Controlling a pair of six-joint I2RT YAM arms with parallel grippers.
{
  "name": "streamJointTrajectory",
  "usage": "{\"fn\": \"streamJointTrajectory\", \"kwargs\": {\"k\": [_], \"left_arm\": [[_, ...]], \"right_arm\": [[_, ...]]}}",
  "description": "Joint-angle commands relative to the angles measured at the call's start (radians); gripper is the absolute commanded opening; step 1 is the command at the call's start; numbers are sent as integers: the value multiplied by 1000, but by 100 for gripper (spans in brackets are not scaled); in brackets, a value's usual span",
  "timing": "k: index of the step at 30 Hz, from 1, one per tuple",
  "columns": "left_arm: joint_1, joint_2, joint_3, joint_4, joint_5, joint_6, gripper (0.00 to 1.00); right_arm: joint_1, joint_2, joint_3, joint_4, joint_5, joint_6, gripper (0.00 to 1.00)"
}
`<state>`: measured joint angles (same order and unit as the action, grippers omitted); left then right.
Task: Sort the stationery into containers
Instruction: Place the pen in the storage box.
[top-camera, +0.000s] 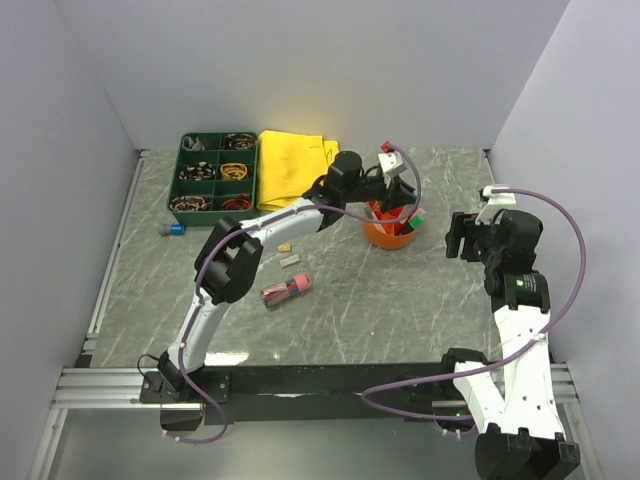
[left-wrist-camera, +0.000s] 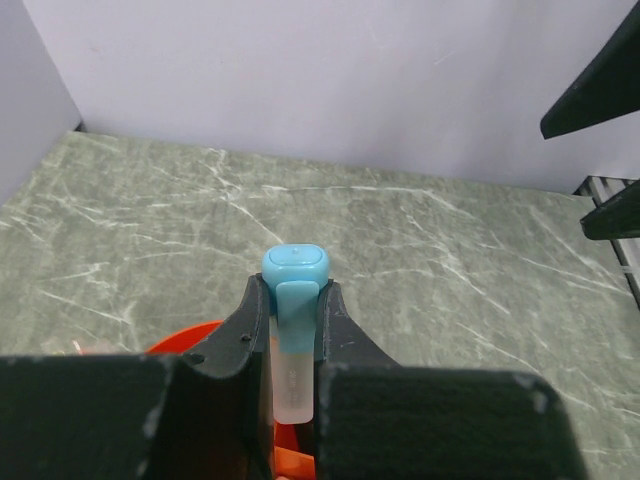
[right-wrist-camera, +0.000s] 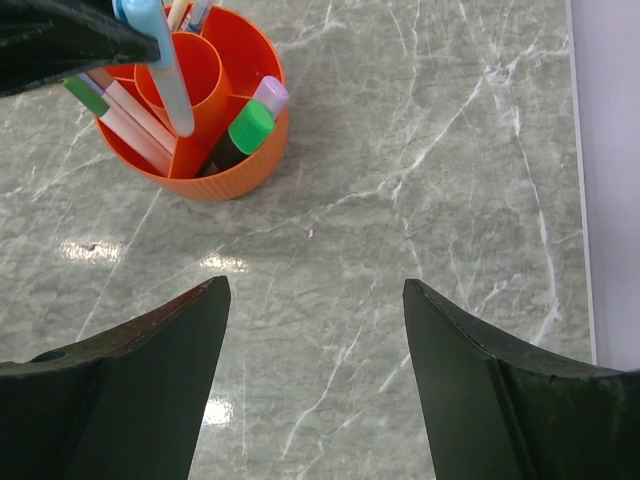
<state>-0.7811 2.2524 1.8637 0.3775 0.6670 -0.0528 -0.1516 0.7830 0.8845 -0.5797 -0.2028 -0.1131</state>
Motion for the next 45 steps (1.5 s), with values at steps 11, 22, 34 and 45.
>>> {"fn": "streamJointTrajectory", "kwargs": {"k": [11, 22, 34, 45], "left_arm": [[-30, -54, -93, -19, -13, 5, 1], [-27, -28, -138, -17, -52, 106, 17], [-27, -42, -80, -152, -67, 265, 67], [-23, -260, -77, -261, -206, 275, 78]], "right_arm": [[-8, -19, -1, 31, -10, 0, 78], [-8, -11, -12, 32, -12, -2, 78], [-8, -10, -27, 47, -23, 6, 78], [-8, -37, -38, 80, -55, 35, 79]]}}
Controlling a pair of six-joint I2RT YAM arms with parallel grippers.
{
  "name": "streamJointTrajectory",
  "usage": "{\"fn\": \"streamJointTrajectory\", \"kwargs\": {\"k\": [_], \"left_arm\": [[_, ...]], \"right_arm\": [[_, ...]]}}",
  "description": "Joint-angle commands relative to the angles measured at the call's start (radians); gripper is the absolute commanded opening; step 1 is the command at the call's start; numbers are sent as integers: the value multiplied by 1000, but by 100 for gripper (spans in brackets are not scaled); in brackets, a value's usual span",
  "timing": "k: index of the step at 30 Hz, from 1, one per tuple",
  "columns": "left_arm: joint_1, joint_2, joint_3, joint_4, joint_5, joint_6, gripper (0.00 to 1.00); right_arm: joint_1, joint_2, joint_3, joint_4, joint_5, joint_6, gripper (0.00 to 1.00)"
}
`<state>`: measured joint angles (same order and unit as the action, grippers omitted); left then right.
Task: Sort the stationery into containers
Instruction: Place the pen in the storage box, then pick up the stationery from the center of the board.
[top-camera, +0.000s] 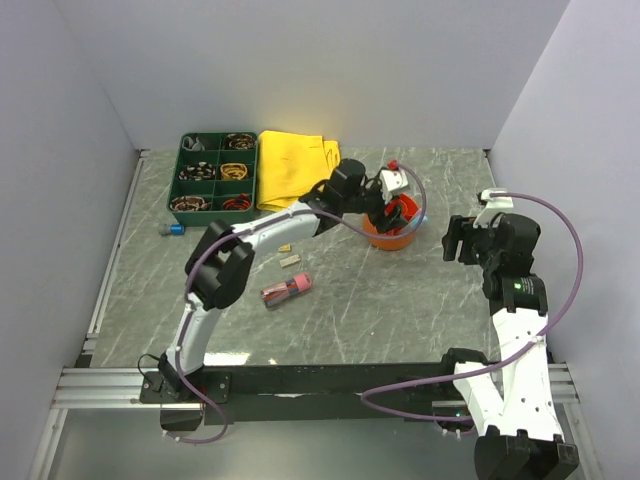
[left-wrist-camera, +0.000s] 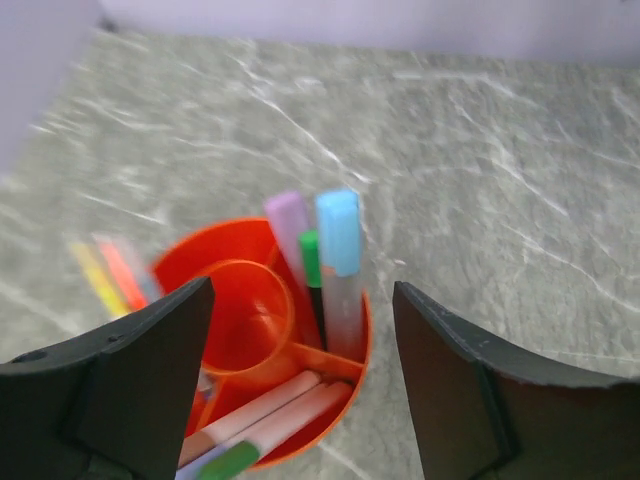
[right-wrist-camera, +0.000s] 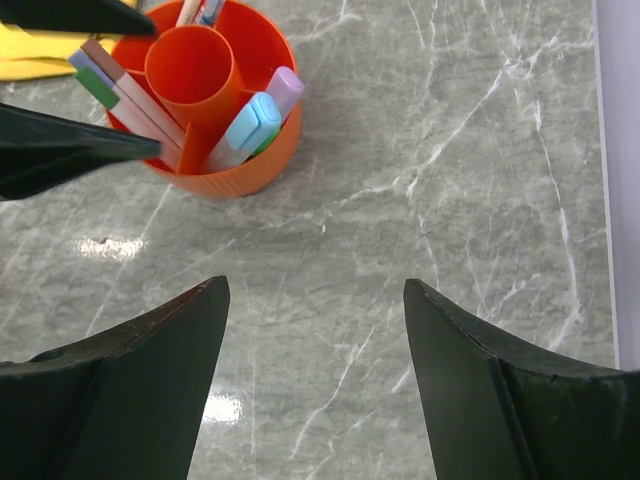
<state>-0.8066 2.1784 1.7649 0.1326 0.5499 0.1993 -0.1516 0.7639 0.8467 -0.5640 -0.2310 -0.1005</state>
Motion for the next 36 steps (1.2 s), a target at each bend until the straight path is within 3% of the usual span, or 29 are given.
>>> {"fn": "streamJointTrajectory", "kwargs": {"k": [1, 9, 14, 21, 27, 36], "left_arm": [[3, -231, 9, -57, -112, 25, 79], [52, -397, -38, -474, -274, 80, 83], [104, -492, -142, -736, -356, 163, 86], [210, -583, -341, -786, -467, 297, 88], [336, -477, -243, -921, -357, 377, 78], [353, -330, -171, -938, -304, 390, 74]], "right_arm": [[-8, -15, 3, 70, -36, 28, 79], [-8, 101, 20, 199, -126, 76, 75], [-8, 222, 64, 231, -223, 133, 74], [-8, 327, 104, 248, -301, 171, 74], [-2, 373, 130, 248, -335, 157, 73], [1, 434, 247, 174, -321, 16, 69]]}}
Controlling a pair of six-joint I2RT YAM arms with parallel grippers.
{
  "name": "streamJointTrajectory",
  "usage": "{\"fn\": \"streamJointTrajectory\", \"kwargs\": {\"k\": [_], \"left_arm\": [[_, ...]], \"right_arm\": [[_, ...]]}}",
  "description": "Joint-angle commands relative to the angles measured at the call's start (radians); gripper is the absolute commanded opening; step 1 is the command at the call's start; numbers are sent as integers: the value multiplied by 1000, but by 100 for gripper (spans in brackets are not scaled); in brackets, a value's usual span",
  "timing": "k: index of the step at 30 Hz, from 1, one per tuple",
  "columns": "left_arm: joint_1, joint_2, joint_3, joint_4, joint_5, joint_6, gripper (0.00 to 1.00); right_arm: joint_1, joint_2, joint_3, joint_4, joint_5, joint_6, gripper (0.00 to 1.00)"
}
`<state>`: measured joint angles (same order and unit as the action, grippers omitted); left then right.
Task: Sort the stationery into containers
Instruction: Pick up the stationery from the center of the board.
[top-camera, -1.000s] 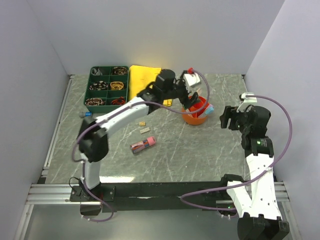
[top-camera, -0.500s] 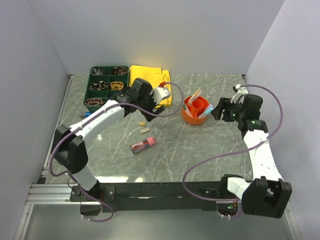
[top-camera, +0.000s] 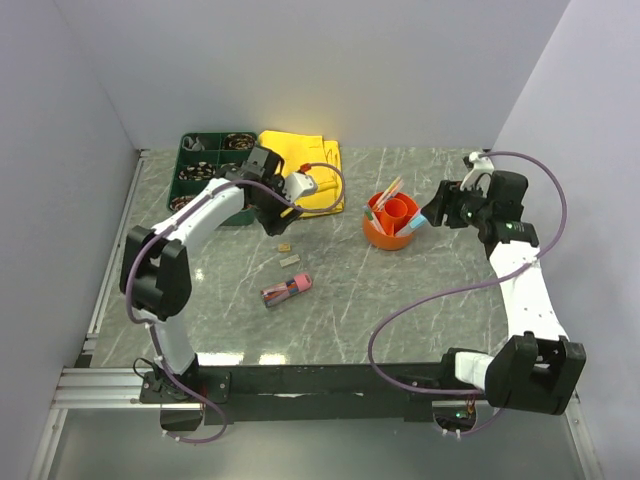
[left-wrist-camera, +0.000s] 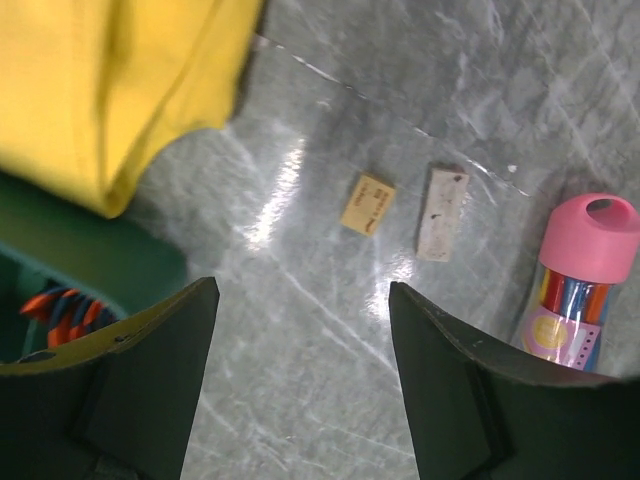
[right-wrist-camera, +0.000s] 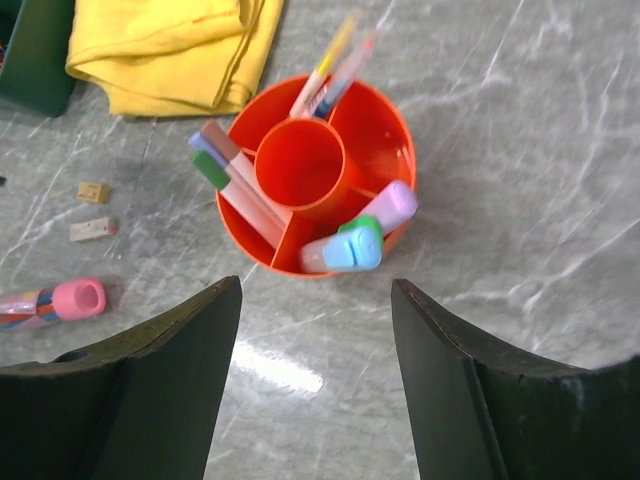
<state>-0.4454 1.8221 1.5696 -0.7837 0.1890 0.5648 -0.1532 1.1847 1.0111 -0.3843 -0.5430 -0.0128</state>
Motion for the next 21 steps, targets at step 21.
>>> {"fn": "streamJointTrajectory", "kwargs": {"k": [21], "left_arm": [[-82, 158, 6, 29, 53, -13, 70]], "right_arm": [[3, 197, 230, -25, 34, -67, 68]]}}
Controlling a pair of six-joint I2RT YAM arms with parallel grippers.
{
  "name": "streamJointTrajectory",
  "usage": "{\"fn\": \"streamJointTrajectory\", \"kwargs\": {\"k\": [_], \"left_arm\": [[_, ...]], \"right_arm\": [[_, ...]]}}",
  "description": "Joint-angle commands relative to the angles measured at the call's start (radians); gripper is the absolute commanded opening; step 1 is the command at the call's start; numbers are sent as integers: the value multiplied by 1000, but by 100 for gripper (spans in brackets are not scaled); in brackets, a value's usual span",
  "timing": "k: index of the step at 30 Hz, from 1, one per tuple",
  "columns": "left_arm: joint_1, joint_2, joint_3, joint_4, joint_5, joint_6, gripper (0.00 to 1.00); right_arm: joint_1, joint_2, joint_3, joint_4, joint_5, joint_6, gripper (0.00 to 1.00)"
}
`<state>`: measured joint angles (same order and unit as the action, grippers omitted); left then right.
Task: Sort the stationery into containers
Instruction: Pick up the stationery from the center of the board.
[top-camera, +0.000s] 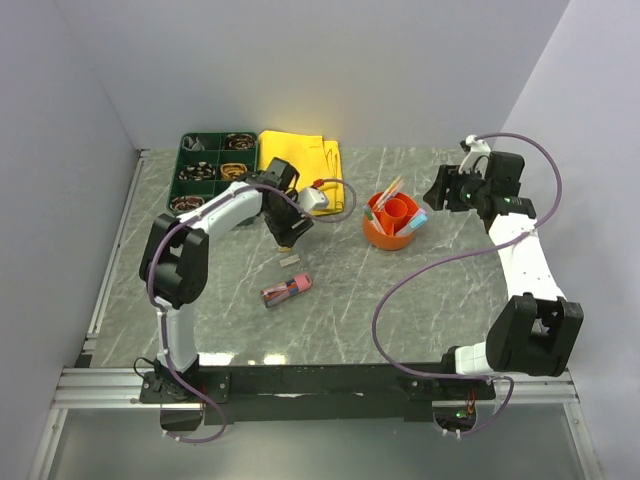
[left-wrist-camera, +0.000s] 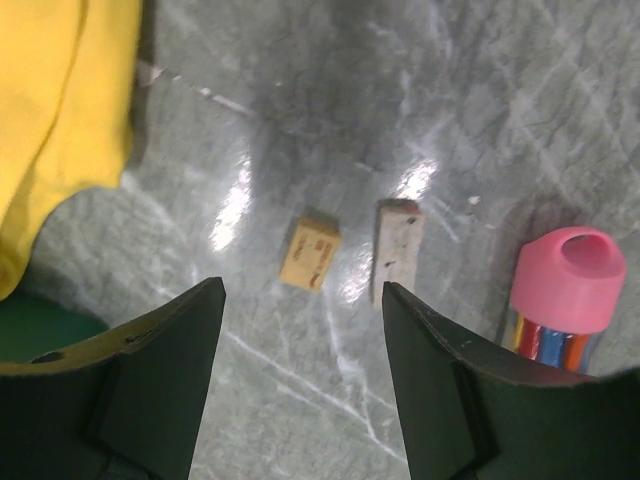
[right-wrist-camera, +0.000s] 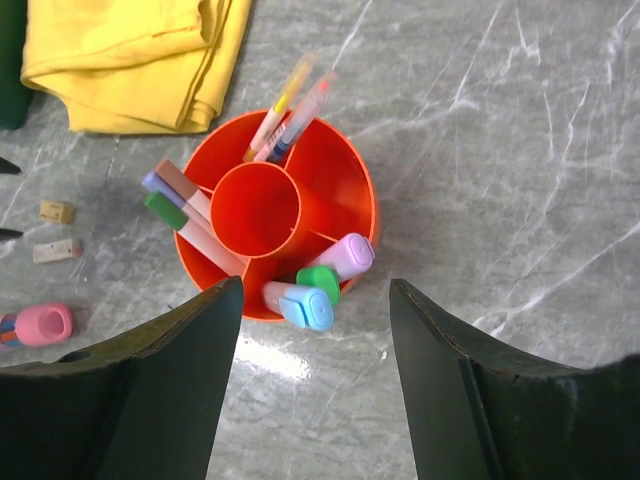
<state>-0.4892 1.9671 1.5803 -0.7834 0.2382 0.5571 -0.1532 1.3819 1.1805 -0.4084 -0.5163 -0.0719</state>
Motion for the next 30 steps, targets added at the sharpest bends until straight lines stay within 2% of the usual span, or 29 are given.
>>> {"fn": "streamJointTrajectory", "kwargs": {"k": [1, 16, 30], "left_arm": [[-46, 25, -2, 30, -2, -5, 70], [-84, 96, -29, 42, -71, -48, 68], [-149, 98, -117, 49, -39, -68, 61]], "right_arm": [[1, 2, 62, -6, 9, -8, 69], [1, -21, 28, -3, 25, -12, 70], [1, -44, 2, 6, 32, -16, 70]]}}
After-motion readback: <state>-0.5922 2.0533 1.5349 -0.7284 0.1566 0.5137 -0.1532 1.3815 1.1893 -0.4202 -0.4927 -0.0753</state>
